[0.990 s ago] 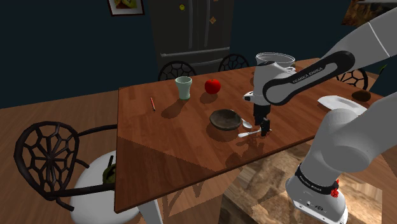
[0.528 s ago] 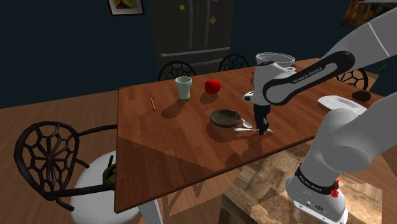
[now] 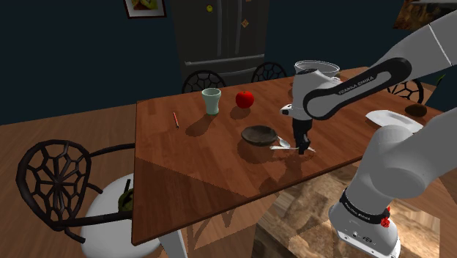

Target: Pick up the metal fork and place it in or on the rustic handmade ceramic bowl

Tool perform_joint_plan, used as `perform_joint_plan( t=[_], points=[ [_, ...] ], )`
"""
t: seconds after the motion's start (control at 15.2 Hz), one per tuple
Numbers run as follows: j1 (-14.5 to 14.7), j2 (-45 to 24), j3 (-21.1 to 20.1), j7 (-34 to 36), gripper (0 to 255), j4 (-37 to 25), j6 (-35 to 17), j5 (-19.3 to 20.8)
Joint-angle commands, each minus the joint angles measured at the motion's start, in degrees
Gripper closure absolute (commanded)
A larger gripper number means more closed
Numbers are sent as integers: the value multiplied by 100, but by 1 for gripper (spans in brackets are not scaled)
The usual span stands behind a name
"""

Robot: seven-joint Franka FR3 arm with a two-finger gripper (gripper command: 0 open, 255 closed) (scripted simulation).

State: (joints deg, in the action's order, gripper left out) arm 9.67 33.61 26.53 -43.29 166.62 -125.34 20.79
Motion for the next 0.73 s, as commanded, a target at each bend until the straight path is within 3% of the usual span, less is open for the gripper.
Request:
perform_joint_plan(
  t=[0.0, 0.66],
  points=[
    [4, 127, -49, -1, 255, -77, 200, -38],
    [8, 763, -315, -28, 255, -518, 1270, -234]
  ],
)
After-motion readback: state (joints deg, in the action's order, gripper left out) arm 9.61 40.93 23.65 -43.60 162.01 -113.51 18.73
